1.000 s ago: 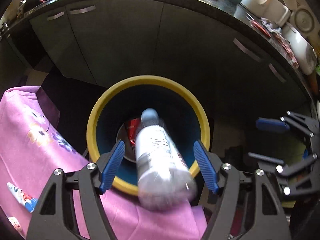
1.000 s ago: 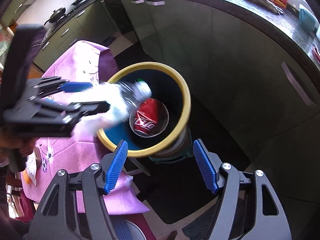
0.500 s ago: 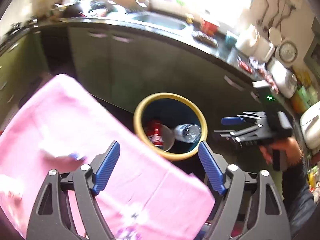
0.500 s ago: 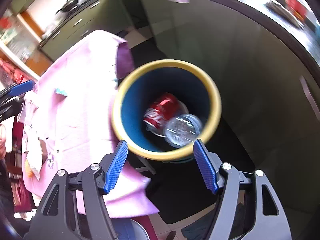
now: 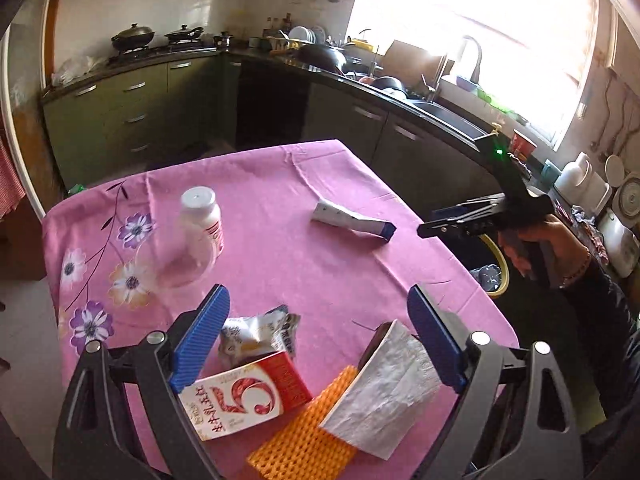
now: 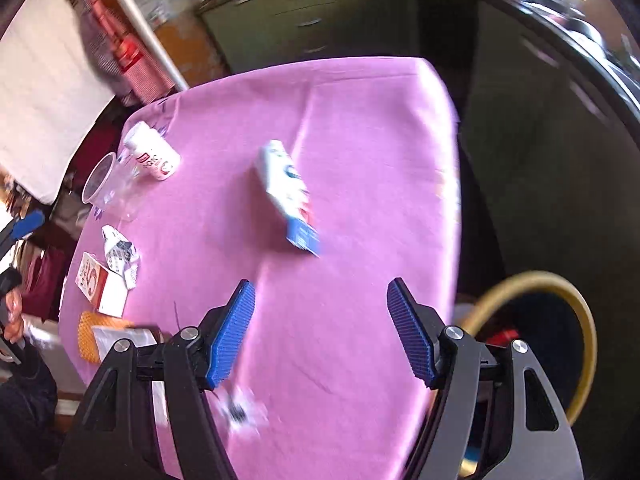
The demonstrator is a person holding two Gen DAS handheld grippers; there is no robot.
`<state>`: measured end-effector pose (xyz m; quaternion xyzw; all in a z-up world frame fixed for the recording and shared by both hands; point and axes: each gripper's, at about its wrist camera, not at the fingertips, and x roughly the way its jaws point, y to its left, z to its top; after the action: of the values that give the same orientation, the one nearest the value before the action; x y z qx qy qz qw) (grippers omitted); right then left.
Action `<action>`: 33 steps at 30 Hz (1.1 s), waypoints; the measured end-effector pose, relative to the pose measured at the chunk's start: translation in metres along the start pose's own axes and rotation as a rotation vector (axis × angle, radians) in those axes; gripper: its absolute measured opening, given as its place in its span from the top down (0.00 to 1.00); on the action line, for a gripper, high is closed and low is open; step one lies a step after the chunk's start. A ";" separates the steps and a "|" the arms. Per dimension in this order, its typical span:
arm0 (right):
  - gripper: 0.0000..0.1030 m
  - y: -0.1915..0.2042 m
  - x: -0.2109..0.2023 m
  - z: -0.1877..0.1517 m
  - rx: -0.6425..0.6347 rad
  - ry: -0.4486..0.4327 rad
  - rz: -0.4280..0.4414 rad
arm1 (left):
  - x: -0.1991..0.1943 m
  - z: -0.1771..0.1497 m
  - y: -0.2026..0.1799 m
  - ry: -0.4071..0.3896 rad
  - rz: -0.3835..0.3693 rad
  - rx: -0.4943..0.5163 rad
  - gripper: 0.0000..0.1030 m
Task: Collect trash
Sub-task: 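Grasp the white tube with the right gripper and lift it, then move the white tube over the bin and open the right gripper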
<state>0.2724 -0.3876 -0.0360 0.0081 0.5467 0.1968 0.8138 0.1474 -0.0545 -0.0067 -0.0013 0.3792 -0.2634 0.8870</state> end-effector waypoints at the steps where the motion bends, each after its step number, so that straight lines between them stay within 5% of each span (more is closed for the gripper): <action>1: 0.34 0.005 0.010 0.009 -0.019 0.018 -0.003 | -0.004 -0.004 0.007 -0.006 0.005 -0.008 0.17; 11: 0.39 0.028 0.071 0.054 -0.075 0.159 -0.061 | -0.018 -0.033 0.036 -0.027 -0.013 -0.078 0.14; 14: 0.53 0.029 0.076 0.055 -0.076 0.172 -0.068 | -0.017 -0.039 0.036 -0.018 -0.023 -0.084 0.14; 16: 0.72 0.028 0.077 0.054 -0.073 0.171 -0.075 | -0.018 -0.041 0.033 -0.015 -0.027 -0.080 0.14; 19: 0.72 0.027 0.076 0.051 -0.059 0.167 -0.069 | -0.018 -0.042 0.030 -0.011 -0.030 -0.074 0.14; 28: 0.73 0.014 0.004 0.008 0.005 0.057 -0.012 | -0.022 -0.040 0.012 -0.014 -0.045 -0.032 0.13; 33: 0.73 -0.036 -0.046 -0.038 0.133 0.020 -0.087 | -0.026 -0.040 -0.002 -0.021 -0.076 0.011 0.12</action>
<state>0.2345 -0.4440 -0.0186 0.0367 0.5665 0.1246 0.8138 0.1050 -0.0364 -0.0174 -0.0134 0.3683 -0.2988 0.8803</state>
